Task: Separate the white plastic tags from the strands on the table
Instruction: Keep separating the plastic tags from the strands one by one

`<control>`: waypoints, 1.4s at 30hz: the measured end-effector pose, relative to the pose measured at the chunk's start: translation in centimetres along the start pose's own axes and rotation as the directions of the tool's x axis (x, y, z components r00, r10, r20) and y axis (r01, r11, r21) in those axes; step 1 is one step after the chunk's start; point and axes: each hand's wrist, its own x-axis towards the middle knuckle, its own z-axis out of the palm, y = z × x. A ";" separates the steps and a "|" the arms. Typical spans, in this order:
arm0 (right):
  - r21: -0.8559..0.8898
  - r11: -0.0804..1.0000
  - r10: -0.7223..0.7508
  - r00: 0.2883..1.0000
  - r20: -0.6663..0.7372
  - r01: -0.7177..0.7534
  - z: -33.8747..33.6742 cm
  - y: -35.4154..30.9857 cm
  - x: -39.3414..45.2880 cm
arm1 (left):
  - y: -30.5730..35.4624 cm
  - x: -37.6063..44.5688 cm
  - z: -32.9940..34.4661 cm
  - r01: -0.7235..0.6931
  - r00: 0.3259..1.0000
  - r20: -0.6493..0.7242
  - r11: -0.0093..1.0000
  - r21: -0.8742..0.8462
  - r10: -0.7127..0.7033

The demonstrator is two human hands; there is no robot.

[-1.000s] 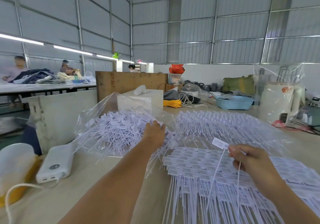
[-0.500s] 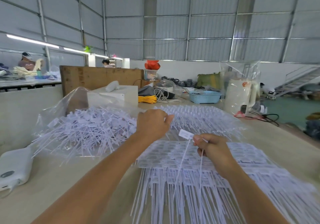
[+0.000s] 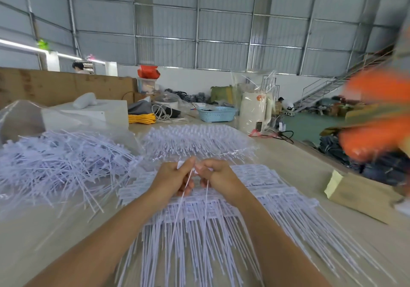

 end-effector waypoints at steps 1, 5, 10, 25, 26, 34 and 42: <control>-0.030 0.999 -0.020 1.000 0.010 0.021 0.0 0.0 0.0 | -0.1 0.0 0.1 -0.004 1.000 -0.010 1.000 0.008 0.004; -0.112 0.990 -0.087 0.996 0.016 0.089 0.0 0.2 0.2 | -0.2 0.1 0.2 -0.056 0.998 -0.022 0.998 0.028 0.056; -0.183 0.973 -0.139 0.990 0.022 0.140 0.2 0.4 0.5 | -0.1 0.2 0.1 -0.042 0.998 -0.055 0.999 -0.010 0.041; -0.460 0.828 -0.333 0.941 0.054 0.320 0.1 0.9 0.9 | 0.6 0.3 -0.4 0.147 0.989 -0.002 0.987 -0.067 -0.148; -0.509 0.786 -0.363 0.928 0.078 0.350 0.0 1.0 1.0 | 0.7 0.2 -0.4 0.191 0.981 0.033 0.977 -0.091 -0.189; 0.159 0.985 0.045 0.789 -0.613 0.068 -5.6 1.6 0.3 | 2.0 0.8 -3.2 0.247 0.965 0.211 0.820 -0.515 -0.158; 0.725 0.685 0.121 0.971 -0.206 0.069 -4.2 -1.1 0.7 | 1.5 -0.5 -0.2 0.172 0.972 0.211 0.922 -0.347 -0.102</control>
